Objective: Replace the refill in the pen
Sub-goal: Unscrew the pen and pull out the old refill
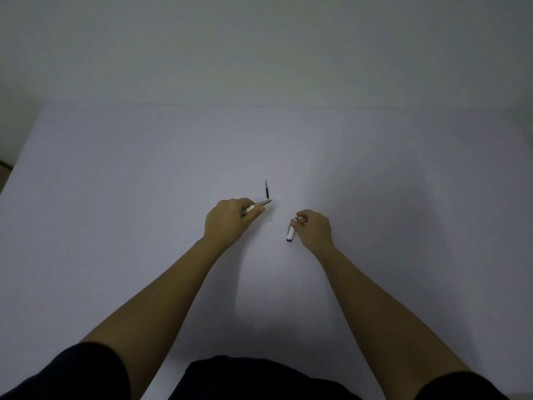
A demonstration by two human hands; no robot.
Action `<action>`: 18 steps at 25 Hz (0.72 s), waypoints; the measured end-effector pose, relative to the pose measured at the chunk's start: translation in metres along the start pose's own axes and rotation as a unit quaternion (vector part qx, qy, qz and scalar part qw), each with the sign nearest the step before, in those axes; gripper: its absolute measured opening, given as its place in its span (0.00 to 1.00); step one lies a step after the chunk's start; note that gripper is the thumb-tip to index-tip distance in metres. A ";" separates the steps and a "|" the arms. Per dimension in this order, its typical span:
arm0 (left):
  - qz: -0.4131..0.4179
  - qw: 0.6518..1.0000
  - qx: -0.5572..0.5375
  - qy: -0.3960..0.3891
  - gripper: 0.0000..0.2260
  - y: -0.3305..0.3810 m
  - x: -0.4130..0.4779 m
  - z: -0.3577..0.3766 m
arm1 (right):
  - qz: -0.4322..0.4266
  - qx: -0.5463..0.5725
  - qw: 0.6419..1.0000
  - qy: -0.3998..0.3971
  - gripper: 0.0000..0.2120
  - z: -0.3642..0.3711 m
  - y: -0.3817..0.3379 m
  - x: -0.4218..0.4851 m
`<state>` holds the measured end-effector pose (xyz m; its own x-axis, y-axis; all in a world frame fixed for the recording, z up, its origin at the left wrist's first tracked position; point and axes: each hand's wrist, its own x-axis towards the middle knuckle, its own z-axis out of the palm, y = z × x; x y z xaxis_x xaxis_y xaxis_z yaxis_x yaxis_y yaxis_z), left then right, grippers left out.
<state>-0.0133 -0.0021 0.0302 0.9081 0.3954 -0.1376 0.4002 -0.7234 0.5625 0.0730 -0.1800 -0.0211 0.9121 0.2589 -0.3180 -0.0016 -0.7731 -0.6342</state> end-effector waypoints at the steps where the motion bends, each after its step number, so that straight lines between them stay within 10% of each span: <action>1: -0.002 1.000 0.000 -0.005 0.17 0.001 0.000 -0.003 | -0.004 -0.002 1.000 0.001 0.15 -0.003 -0.002 0.000; 9: 0.069 0.989 -0.047 -0.119 0.14 0.007 -0.009 -0.049 | -0.186 0.001 0.982 0.022 0.11 -0.068 -0.060 -0.011; 18: 0.258 0.963 0.039 -0.062 0.07 0.034 -0.033 -0.077 | -0.300 -0.227 0.910 -0.175 0.17 -0.101 -0.107 -0.054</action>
<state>-0.0387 0.0040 0.1169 0.9943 -0.0967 0.0449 -0.1059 -0.8473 0.5205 0.0654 -0.1700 0.1351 0.5054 0.8209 -0.2659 0.6955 -0.5699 -0.4375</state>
